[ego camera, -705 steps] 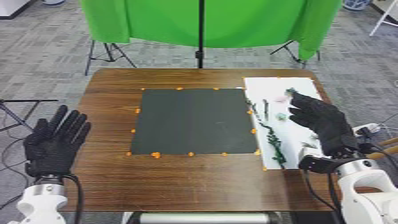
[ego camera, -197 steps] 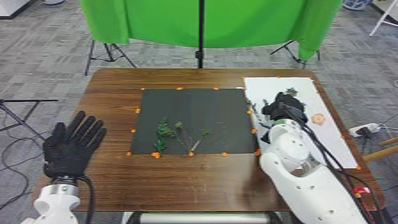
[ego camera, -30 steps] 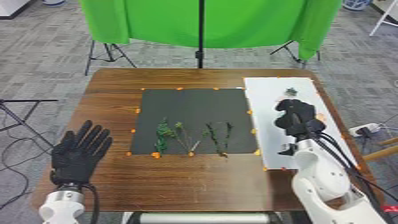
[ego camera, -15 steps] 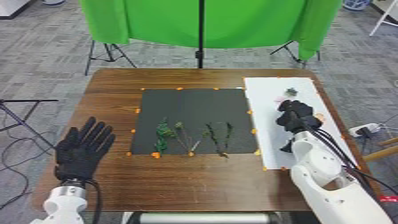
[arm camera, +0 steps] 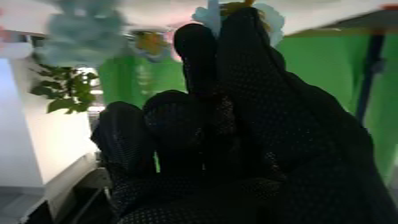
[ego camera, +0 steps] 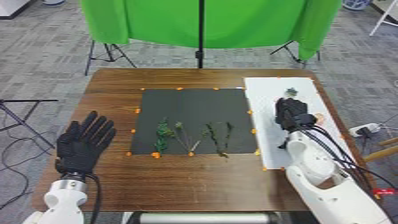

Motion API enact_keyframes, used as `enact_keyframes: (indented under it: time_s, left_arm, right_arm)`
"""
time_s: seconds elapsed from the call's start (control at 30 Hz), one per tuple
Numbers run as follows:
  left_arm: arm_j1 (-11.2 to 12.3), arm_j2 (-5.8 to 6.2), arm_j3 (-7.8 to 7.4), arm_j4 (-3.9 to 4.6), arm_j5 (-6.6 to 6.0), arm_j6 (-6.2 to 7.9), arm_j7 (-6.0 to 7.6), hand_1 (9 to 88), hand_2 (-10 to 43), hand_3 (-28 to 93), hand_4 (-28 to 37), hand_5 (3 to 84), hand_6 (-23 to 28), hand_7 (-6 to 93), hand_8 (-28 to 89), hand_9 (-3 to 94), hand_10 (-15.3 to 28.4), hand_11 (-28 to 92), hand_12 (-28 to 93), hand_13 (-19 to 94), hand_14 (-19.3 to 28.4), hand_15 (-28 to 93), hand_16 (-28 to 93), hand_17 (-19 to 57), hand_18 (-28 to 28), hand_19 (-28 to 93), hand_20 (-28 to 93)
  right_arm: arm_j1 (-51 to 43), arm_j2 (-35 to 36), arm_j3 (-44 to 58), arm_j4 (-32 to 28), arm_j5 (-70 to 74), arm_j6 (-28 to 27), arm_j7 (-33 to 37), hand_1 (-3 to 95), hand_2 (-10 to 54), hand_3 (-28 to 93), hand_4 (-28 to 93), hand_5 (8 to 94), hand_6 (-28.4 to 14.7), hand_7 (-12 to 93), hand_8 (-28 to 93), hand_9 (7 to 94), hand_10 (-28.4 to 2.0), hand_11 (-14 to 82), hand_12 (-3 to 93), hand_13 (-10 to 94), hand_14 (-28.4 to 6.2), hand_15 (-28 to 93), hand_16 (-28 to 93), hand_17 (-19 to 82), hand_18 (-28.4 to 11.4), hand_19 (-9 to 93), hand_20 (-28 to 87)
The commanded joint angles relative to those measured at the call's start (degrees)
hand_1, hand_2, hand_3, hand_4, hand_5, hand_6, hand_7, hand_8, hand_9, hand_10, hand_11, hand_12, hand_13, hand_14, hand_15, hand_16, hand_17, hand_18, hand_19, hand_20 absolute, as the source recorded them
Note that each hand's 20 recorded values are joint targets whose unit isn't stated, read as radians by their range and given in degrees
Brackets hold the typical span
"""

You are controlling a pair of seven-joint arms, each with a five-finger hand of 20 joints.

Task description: Arrange flowers

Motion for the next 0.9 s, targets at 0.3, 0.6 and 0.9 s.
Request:
enact_keyframes:
  time_s: [0.3,0.6,0.9]
  left_arm:
    - [3.4,-1.28,-0.17,-0.94,0.01,1.19,0.57,27.8,12.6,78,-28.3,41.2,11.4,6.6,-8,34.5,16.9,18,9,26,17.7,34,-8,-8.4,16.4,40,14]
    - [0.7,0.88,0.56,-0.22,0.19,1.48,1.98,27.7,12.6,78,-28.3,41.4,11.4,6.7,-8,34.5,16.8,18,9,26,17.6,35,-8,-8.4,16.4,40,14]
    - [-0.8,2.88,1.89,-0.10,0.26,2.60,0.33,27.2,13.0,78,-28.3,41.5,11.5,6.7,-8,34.7,16.9,18,9,26,17.7,35,-8,-8.4,16.3,40,14]
  right_arm:
    - [18.9,-10.9,-19.3,-7.3,7.4,-5.2,-7.2,61.4,-9.5,75,-28,72.6,-1.2,47,0,80.1,-11.2,24.2,44.3,65,-12.2,76,43,38,-23.8,93,64]
    - [25.0,-20.5,-31.6,1.2,4.9,-6.9,-11.8,60.7,-9.5,75,-28,72.1,-1.4,46,-1,79.5,-11.2,23.7,43.7,64,-11.9,76,42,38,-23.8,93,64]
    - [21.3,-25.6,-34.2,6.8,-1.8,-10.2,-7.2,60.5,-9.5,75,-28,70.9,-1.5,46,-1,78.7,-11.2,23.8,42.9,64,-11.9,75,42,38,-23.9,93,63]
